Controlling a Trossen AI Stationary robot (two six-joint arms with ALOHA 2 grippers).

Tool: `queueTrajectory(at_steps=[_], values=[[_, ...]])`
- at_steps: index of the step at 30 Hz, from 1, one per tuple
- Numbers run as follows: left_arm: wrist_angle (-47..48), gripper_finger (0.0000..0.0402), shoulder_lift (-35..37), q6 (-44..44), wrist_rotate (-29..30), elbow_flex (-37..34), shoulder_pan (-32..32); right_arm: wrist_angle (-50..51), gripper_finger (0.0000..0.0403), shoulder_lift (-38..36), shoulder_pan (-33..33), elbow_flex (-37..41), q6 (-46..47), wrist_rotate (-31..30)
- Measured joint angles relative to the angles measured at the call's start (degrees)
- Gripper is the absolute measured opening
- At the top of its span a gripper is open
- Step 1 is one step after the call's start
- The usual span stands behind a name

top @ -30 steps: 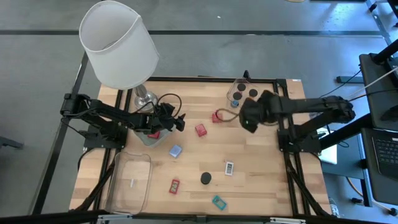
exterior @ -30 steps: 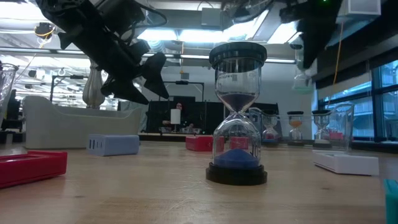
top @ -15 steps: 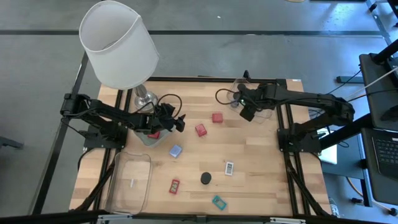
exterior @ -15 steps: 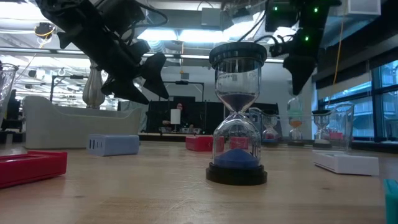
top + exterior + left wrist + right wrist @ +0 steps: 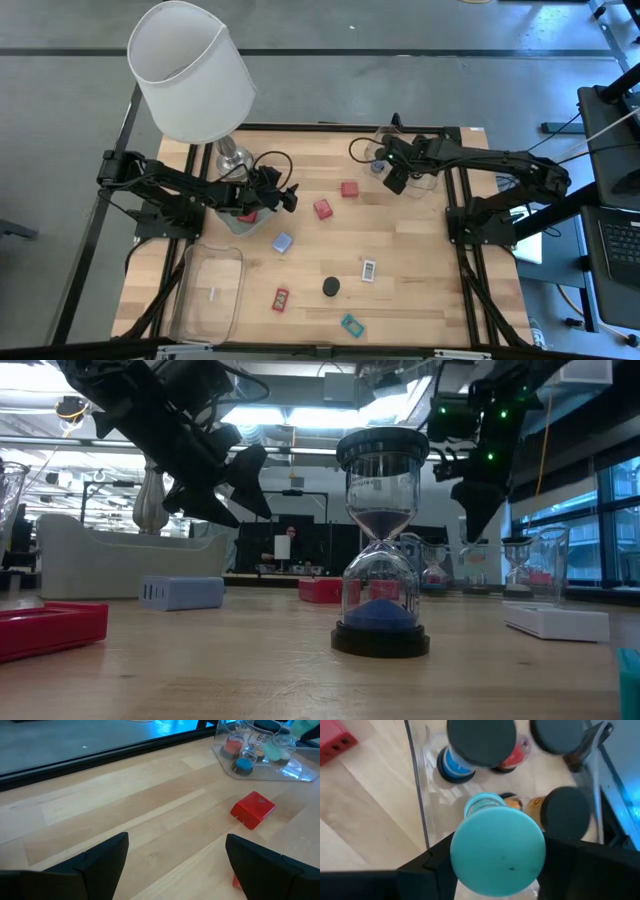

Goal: Pick & Place Office items
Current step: Put the light blue hourglass into the top transparent bin

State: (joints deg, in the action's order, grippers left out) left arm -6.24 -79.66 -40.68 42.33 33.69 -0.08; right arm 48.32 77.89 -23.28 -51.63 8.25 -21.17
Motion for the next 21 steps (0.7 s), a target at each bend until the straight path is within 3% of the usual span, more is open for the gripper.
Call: queueTrajectory(at_steps=[10, 17, 21], values=[[0.00, 0.0331, 0.00, -0.03, 0.00, 0.00, 0.00, -5.95, 0.0209, 0.00, -2.87, 4.29, -1.25, 3.93], [0.00, 0.0331, 0.00, -0.05, 0.00, 0.00, 0.00, -7.97, 0.0194, 0.02, -3.72, 4.32, -1.40, 5.97], [0.00, 0.0331, 0.00, -0.06, 0.00, 0.00, 0.00, -9.18, 0.0210, 0.02, -3.72, 4.32, -1.68, 7.93]])
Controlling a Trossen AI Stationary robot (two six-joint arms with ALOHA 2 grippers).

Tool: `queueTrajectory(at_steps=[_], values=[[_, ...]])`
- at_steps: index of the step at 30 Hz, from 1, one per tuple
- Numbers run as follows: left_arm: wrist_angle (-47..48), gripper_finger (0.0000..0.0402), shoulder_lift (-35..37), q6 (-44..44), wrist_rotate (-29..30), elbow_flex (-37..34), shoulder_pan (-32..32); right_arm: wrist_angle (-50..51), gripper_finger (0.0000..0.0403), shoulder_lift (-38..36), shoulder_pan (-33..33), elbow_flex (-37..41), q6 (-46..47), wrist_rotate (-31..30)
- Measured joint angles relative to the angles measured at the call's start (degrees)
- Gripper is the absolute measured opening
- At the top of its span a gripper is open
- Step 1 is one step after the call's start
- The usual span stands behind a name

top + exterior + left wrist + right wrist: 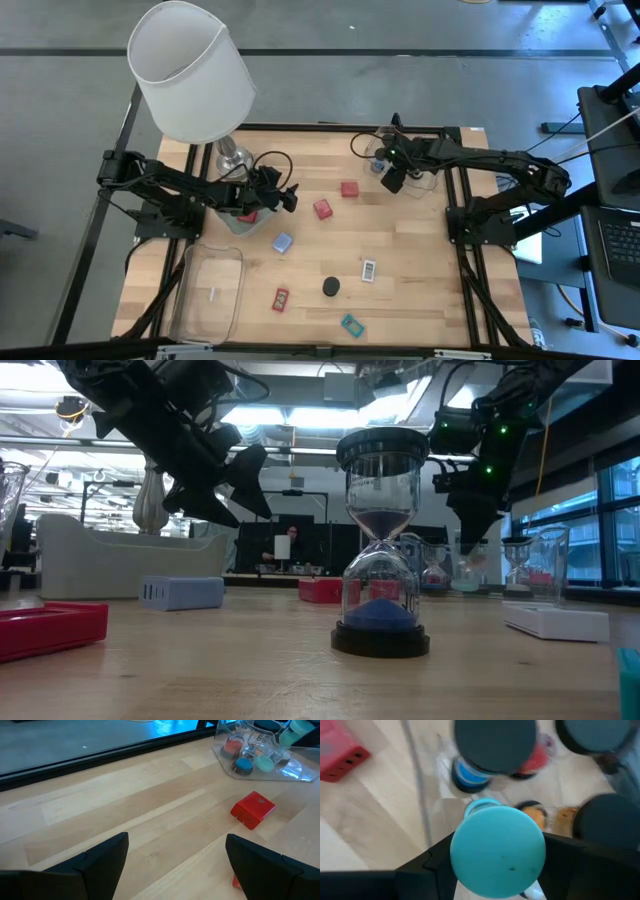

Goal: Pick & Place Office items
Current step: Put the light blue hourglass into the top transparent bin, then put the blue hourglass into the top transparent bin

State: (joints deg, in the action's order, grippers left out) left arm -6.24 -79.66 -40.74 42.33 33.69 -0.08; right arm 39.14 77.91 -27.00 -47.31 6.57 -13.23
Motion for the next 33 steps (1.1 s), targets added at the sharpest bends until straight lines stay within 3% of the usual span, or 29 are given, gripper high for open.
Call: queueTrajectory(at_steps=[11, 21, 28, 33], values=[[0.00, 0.0331, 0.00, -0.01, 0.00, 0.00, 0.00, -0.18, 0.0209, 0.00, 0.00, 0.00, -0.03, 1.68], [0.00, 0.0331, 0.00, -0.01, 0.00, 0.00, 0.02, 1.00, 0.0273, 0.01, 0.04, -0.22, 0.65, -3.44], [0.01, 0.0331, 0.00, -0.01, -0.01, 0.00, 0.01, 17.40, 0.0287, 0.04, 0.76, -10.61, 2.59, -9.27], [0.00, 0.0331, 0.00, -0.03, -0.02, 0.00, 0.02, 22.26, 0.0288, 0.01, 4.71, -18.88, 5.78, -7.23]])
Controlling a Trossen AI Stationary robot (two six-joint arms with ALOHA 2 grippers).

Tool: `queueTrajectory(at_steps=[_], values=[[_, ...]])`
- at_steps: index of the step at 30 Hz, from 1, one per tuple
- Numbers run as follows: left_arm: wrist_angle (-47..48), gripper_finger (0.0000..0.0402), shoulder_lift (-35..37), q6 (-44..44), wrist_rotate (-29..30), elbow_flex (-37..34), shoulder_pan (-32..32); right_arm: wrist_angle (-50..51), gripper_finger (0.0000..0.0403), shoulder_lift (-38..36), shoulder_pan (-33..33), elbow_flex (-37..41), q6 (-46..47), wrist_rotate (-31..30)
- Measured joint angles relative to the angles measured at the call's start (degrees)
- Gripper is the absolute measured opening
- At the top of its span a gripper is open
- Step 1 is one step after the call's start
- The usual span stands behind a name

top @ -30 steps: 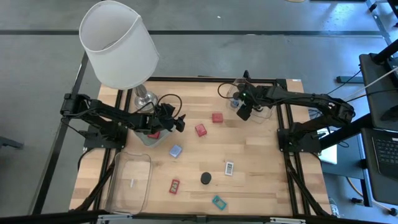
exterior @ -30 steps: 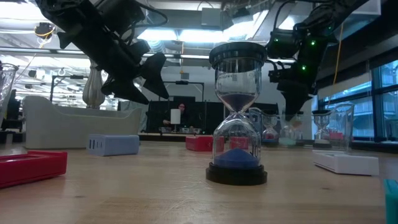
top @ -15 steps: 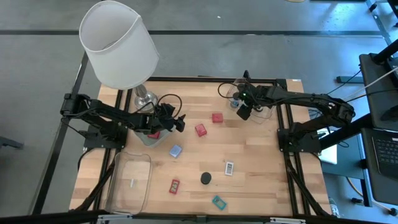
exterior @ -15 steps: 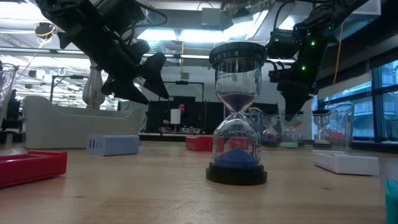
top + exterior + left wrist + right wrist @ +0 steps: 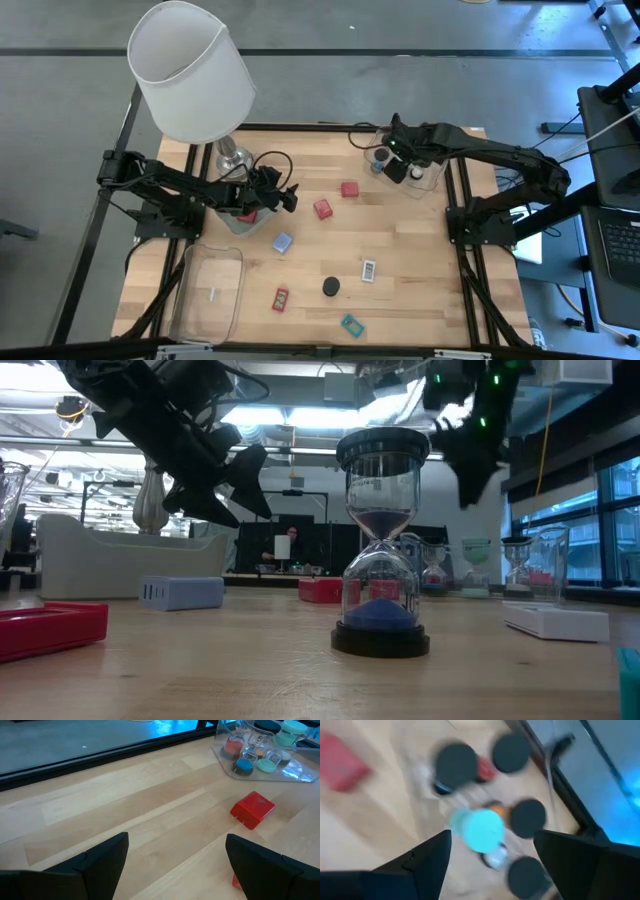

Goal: Pick & Place Office items
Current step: Put the blue hourglass into the top transparent bin

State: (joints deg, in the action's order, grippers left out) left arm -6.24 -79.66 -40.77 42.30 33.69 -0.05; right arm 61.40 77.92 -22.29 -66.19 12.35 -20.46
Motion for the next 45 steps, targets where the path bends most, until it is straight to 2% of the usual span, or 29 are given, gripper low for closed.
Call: queueTrajectory(at_steps=[6, 14, 19, 22, 31, 40, 45], values=[[0.01, 0.0331, 0.00, 0.00, -0.46, 0.00, 0.00, -6.44, 0.0284, -0.56, 10.28, -3.38, 2.01, 6.69], [0.02, 0.0331, 0.00, 0.34, -0.46, 0.00, 0.00, -20.26, 0.0268, -0.69, 29.37, -0.74, 1.78, 9.09], [0.00, 0.0331, 0.00, -0.08, -0.46, 0.00, 0.00, -28.82, 0.0277, -0.61, 38.11, 0.67, 1.87, 14.61], [0.00, 0.0331, 0.00, -0.46, -0.46, 0.00, 0.00, -33.03, 0.0290, 0.28, 42.04, 0.78, 2.01, 15.55], [0.00, 0.0331, 0.00, -0.48, -0.46, 0.00, 0.00, -48.65, 0.0329, 9.34, 47.62, 0.78, 1.56, 15.52], [0.00, 0.0331, 0.00, -0.47, -0.46, 0.00, -0.02, -62.17, 0.0320, 20.85, 50.31, 0.78, -5.09, 15.35], [0.00, 0.0331, 0.00, -0.47, -0.46, 0.00, -0.02, -66.53, 0.0316, 24.88, 51.42, 0.81, -5.18, 15.31]])
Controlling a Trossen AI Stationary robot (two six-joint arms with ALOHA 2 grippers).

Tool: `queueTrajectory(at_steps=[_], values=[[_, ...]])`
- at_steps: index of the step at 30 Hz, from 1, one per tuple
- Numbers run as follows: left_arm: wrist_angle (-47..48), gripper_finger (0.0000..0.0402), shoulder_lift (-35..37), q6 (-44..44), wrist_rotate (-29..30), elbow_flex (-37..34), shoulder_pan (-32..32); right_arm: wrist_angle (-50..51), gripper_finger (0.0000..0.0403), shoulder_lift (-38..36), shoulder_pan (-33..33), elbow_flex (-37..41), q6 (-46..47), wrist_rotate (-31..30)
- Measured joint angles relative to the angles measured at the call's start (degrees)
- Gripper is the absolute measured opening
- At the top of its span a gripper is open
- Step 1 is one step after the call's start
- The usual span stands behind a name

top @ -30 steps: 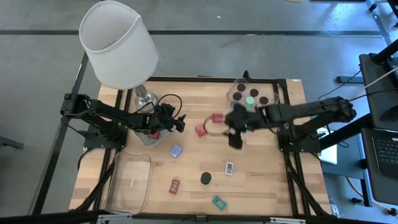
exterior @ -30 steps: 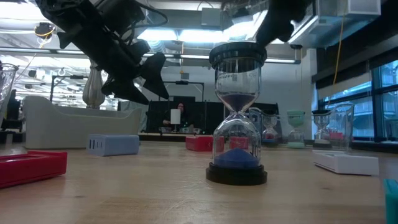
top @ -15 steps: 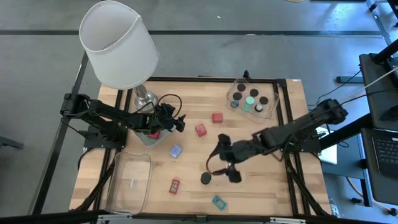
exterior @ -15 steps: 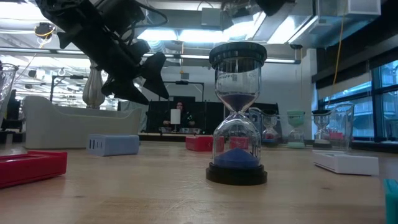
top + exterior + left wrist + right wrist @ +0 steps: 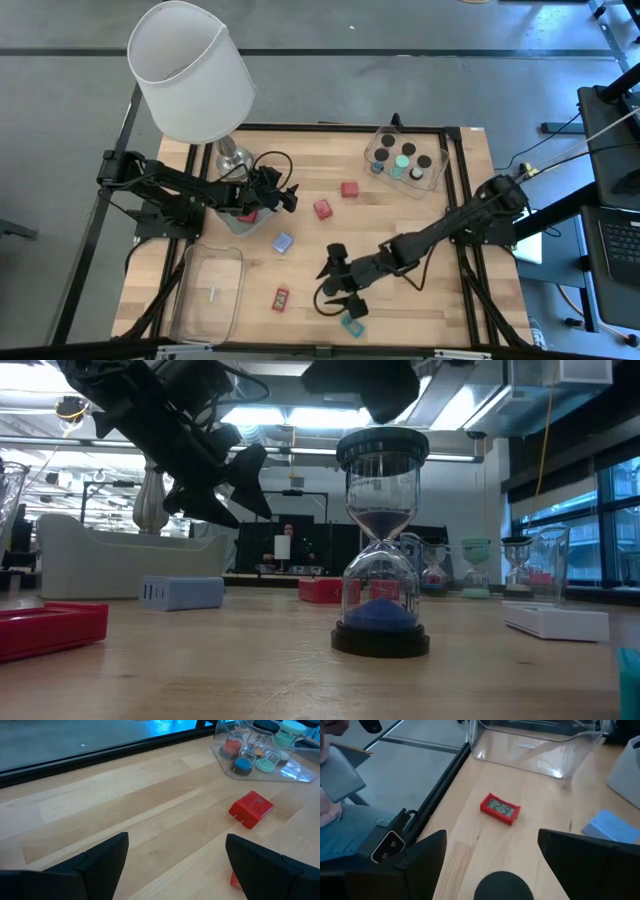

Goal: Pick & Place Office items
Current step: Put the blue hourglass into the top transparent bin

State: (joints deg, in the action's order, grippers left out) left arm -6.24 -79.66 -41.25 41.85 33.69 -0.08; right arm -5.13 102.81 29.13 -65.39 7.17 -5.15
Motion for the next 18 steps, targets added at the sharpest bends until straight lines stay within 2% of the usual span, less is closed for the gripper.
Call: queueTrajectory(at_steps=[3, 10, 18], values=[[0.00, 0.0331, 0.00, -0.01, 0.00, 0.00, 0.00, -0.38, 0.0316, 1.39, 0.35, 0.00, 0.54, -0.40], [0.00, 0.0331, 0.00, -0.01, -2.34, 0.00, 0.01, -0.41, 0.0316, 3.79, 0.27, 0.02, 0.49, -6.11], [-0.02, 0.0331, 0.00, -0.01, -2.46, 0.00, 0.01, 0.07, 0.0316, 4.87, 0.34, 0.02, 2.68, -6.14]])
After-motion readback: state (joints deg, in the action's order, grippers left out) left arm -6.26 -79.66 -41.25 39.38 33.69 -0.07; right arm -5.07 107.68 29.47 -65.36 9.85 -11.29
